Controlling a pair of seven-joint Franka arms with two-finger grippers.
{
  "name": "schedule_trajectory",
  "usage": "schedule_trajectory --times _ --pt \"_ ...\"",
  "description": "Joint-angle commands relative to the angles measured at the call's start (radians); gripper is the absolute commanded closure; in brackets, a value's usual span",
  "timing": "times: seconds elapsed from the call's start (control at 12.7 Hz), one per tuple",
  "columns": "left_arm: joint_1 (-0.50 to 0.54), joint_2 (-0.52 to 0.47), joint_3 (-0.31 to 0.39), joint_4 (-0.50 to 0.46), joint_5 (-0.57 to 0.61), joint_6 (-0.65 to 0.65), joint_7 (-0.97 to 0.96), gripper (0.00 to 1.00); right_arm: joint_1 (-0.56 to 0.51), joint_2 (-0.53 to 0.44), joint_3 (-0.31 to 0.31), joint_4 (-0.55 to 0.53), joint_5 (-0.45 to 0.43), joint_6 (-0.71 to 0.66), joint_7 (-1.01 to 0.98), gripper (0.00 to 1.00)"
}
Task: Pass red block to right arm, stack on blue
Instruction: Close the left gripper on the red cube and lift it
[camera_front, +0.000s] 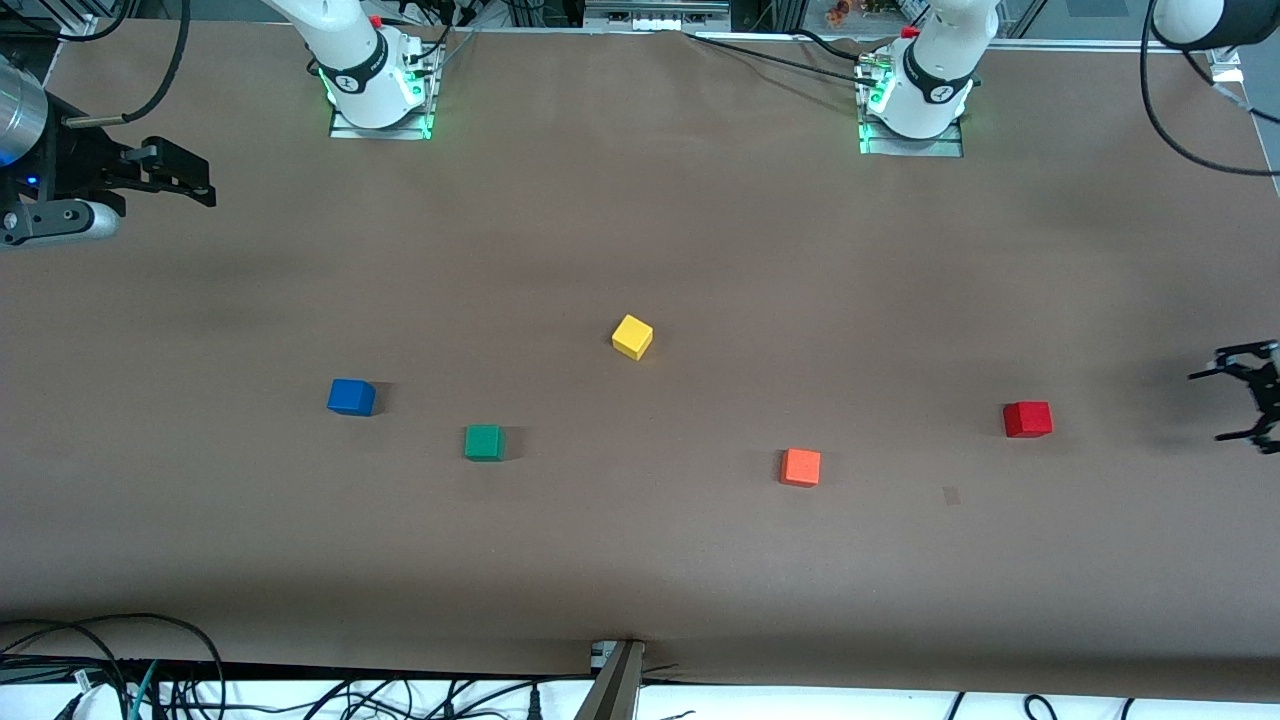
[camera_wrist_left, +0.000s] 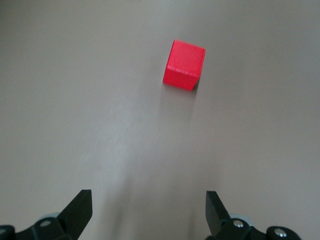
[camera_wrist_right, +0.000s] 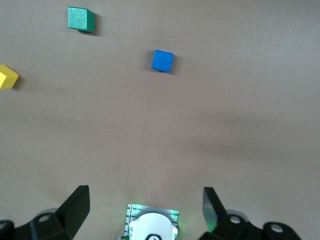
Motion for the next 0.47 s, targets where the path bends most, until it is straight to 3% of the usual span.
schedule_trajectory --times 0.0,0.39 --pt "0.008 0.092 -0.012 0.061 -0.116 -0.024 0.158 0.0 -0.008 -0.008 0.005 -0.001 -0.001 0.002 -0.012 0.0" --pt "-0.006 0.176 -0.022 0.064 -0.258 -0.082 0.247 0.0 -0.008 -0.008 0.005 -0.001 -0.001 0.002 -0.012 0.0"
